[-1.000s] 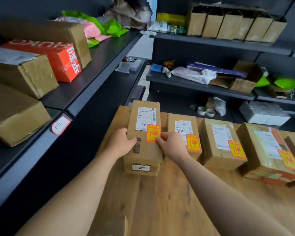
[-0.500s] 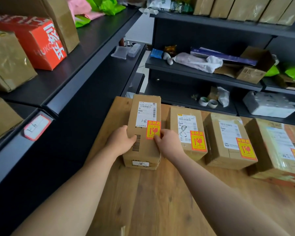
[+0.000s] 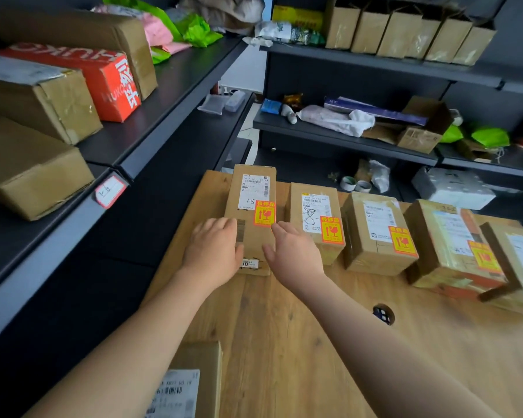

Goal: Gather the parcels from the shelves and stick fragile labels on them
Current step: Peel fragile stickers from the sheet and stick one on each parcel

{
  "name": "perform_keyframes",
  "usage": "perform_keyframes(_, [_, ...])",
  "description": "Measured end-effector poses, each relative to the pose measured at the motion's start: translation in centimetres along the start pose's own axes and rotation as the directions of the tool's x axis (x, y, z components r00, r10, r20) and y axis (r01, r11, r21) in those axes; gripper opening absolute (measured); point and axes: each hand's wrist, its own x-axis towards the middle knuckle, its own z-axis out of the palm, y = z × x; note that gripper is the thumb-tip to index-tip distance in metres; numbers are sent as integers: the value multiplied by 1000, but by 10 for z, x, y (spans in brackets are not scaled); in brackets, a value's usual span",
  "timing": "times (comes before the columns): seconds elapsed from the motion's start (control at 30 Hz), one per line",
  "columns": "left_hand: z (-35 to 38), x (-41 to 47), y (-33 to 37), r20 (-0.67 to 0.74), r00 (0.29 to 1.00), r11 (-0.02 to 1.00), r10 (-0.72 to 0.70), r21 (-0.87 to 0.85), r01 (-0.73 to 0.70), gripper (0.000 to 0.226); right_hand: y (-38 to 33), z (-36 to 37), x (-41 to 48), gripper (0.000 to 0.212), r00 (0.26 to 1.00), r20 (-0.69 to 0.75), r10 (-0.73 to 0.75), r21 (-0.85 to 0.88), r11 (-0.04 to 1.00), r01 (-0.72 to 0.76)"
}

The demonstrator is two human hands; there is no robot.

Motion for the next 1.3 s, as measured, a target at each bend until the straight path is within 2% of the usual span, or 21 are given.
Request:
perform_keyframes(0.13, [-15,-55,10,-25,999,1000,-22,10,23,42,-10,-14,-43,39,996,-45,-78,17,997,79])
perform_keyframes(0.3, [-21,-125,19,5,994,993,-106,61,106,46,-20,-19,-97,49,985,14,-172,61,983,170])
perform_keyframes(0.47, [-18,-200,15,99,953,956,-286,103,276,53,-31,-6,-159,51,961,109,-255,115,963,243])
perform_keyframes(0.6, [-15,-254,7,176,892,908,-416,135,397,58,-44,9,-203,48,940,228,-255,159,962,223])
perform_keyframes(0.73, [-4,-287,-2,282,795,826,-538,-13,564,63,-57,24,-229,37,911,348,-220,139,973,182])
perform_keyframes(0.83, [1,-296,-6,318,748,724,-582,-216,655,63,-66,31,-240,37,878,448,-168,253,966,56])
perform_keyframes(0.9, [2,-297,-4,298,766,721,-569,-268,639,50,-66,32,-248,31,878,468,-101,378,921,-96])
perform_keyframes(0.97, [5,-297,3,277,796,746,-539,-283,603,41,-60,28,-255,27,894,446,-49,415,896,-157])
perform_keyframes(1.17, [19,-288,53,237,862,833,-449,-237,499,68,-10,-1,-282,29,929,353,116,401,878,-262])
perform_keyframes(1.3, [31,-283,102,224,911,861,-346,-310,404,61,35,-24,-304,24,929,297,220,363,874,-323])
